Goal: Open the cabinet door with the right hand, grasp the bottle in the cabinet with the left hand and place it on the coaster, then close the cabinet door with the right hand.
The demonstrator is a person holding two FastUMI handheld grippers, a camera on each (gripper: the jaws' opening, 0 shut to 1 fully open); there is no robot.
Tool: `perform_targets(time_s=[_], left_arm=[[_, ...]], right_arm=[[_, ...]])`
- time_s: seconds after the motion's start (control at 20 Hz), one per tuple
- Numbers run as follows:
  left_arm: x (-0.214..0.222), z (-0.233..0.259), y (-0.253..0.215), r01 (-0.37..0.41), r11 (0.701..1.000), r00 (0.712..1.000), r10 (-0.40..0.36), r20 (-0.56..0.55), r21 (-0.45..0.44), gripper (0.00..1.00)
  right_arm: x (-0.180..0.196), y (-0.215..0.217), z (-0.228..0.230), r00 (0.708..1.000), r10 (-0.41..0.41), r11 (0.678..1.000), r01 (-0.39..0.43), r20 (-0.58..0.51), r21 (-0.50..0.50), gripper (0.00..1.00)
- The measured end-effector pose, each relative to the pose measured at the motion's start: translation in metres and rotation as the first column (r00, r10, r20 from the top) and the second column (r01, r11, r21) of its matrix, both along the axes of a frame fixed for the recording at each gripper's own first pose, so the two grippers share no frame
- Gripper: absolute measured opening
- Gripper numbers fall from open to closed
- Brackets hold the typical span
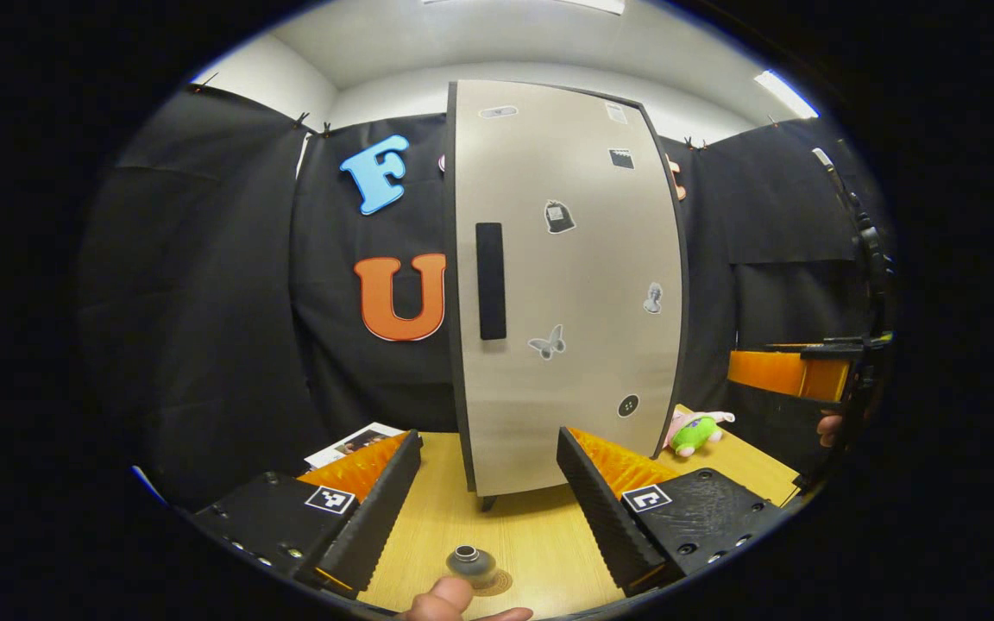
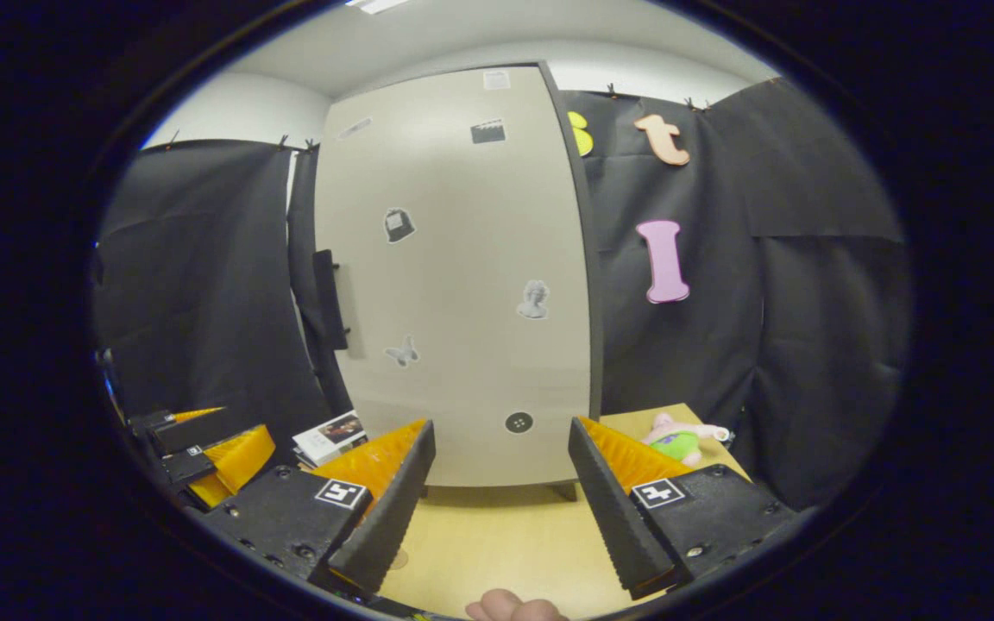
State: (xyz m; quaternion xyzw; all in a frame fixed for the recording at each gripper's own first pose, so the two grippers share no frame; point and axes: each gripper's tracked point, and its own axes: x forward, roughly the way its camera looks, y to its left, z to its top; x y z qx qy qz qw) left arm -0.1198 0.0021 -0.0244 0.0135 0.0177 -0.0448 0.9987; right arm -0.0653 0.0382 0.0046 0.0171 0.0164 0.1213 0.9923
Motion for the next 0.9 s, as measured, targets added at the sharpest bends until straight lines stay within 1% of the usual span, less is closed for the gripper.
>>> perform_targets(time_s=[0.05,0.1,0.15,0.2,0.35,0.4,0.45,0.6,0.8,0.9], left_arm=[[-0.001,0.000,-0.003,0.005,1.000,1.000,-0.005,-0.001,0.004,0.96],[0.000,-0.003,-0.010,0.022,1.000,1.000,-0.022,-0.009,0.006,0.96],[-0.001,-0.004,-0.015,0.037,0.999,0.999,-0.037,-0.017,0.006,1.00],[-0.002,-0.004,-0.016,0.045,0.999,0.999,-0.045,-0.017,0.003,0.96],[-0.006,0.001,-0.021,0.068,0.998,0.998,-0.068,-0.003,-0.007,0.96],[-0.007,0.001,-0.021,0.072,0.997,0.997,-0.072,-0.006,-0.005,1.00],[-0.009,0.000,-0.021,0.077,0.997,0.997,-0.077,-0.010,-0.004,0.96],[-0.013,-0.001,-0.023,0.077,0.997,0.997,-0.077,-0.014,-0.013,0.96],[-0.019,-0.001,-0.030,0.101,0.993,0.994,-0.103,-0.028,-0.067,0.96],[-0.020,0.003,-0.027,0.090,0.994,0.996,-0.092,-0.020,-0.068,0.96]], right_arm=[[-0.001,-0.007,0.001,1.000,-0.015,1.000,0.015,0.000,0.012,0.96],[-0.001,-0.013,0.001,0.999,-0.032,0.999,0.032,0.000,0.020,0.97],[-0.001,-0.019,0.002,0.999,-0.048,0.999,0.048,0.004,0.027,0.96],[-0.001,-0.023,0.004,0.998,-0.056,0.998,0.055,0.011,0.029,0.96],[-0.003,-0.035,0.007,0.996,-0.080,0.997,0.079,0.030,0.010,0.97],[-0.003,-0.037,0.009,0.995,-0.086,0.996,0.086,0.040,0.005,0.97],[-0.004,-0.040,0.010,0.995,-0.091,0.996,0.091,0.043,0.001,0.97],[-0.009,-0.041,0.004,0.996,-0.087,0.996,0.087,0.030,0.003,0.97],[-0.009,-0.041,-0.002,0.997,-0.080,0.997,0.080,0.019,0.008,0.96],[-0.009,-0.040,-0.003,0.997,-0.072,0.997,0.072,0.016,0.010,0.96]])
